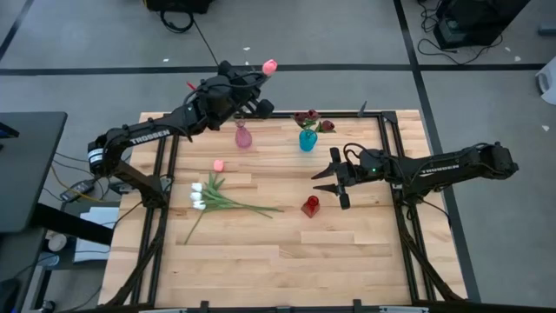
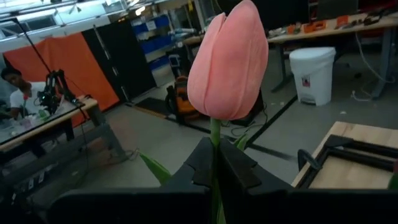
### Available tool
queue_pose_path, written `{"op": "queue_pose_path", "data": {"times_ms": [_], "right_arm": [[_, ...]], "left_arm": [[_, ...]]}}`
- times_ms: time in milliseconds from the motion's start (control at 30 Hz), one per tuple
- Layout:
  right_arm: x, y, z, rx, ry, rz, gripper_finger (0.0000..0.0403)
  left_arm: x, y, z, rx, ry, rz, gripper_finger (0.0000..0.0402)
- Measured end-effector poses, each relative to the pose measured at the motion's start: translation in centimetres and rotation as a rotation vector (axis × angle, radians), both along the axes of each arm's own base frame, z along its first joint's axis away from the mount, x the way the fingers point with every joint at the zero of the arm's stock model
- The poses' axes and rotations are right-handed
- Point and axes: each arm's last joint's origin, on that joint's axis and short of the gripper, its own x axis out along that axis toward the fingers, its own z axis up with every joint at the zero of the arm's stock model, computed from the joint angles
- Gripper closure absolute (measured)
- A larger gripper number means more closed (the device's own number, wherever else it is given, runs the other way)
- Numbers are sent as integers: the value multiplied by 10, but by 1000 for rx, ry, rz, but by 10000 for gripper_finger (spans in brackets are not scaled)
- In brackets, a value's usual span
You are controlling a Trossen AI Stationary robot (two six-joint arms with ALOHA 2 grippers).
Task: Sort flowers into vase by color
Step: Put the right pink tulip into the purple vase
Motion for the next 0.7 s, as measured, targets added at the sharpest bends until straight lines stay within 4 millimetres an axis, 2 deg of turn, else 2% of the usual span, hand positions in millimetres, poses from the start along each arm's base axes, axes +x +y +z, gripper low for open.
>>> {"op": "queue_pose_path", "data": {"times_ms": [433,533,700], "right_arm": [[0,0,0,0,0,0,253],[0,0,0,0,0,0,253],[0,0,0,4,0,-1,253]], "left_arm": [[0,0,-8,-50,52,7,388],[1,1,-18,-43,35,8,388],[3,3,-44,-42,29,4,388]]}}
